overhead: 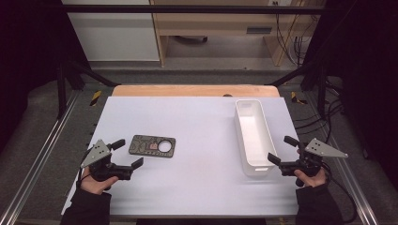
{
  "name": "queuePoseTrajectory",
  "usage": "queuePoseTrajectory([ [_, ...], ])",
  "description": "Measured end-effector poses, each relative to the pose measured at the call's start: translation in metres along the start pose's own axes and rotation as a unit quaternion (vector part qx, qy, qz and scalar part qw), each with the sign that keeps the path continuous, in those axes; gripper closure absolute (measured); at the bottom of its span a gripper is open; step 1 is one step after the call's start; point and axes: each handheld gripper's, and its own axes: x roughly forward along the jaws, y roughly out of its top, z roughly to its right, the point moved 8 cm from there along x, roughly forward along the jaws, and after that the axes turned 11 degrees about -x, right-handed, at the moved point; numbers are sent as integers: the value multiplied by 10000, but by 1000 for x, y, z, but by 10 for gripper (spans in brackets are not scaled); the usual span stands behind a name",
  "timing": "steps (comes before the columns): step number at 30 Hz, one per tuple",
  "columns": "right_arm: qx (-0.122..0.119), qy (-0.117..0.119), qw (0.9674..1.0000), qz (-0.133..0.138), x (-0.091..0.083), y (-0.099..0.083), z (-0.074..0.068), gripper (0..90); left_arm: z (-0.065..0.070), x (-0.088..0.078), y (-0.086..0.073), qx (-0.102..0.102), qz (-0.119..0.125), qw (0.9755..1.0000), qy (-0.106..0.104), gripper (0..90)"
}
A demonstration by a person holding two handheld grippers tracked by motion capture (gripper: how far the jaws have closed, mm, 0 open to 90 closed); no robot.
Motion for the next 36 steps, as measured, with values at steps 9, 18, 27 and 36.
queuePoseTrajectory([
  [9,-20,14,10000,-28,0,-1,0,5,4,2,0,-15,-33,10000,-29,0],
  [18,-65,32,10000,-33,1,-1,-2,5,7,4,2,23,-79,10000,-40,0],
  [27,-62,36,10000,-60,2,-1,-2,5,9,10,2,-132,-217,9997,36,21],
  [36,-78,47,9999,-67,2,-1,-3,5,11,27,-9,-194,-566,9978,289,136],
])
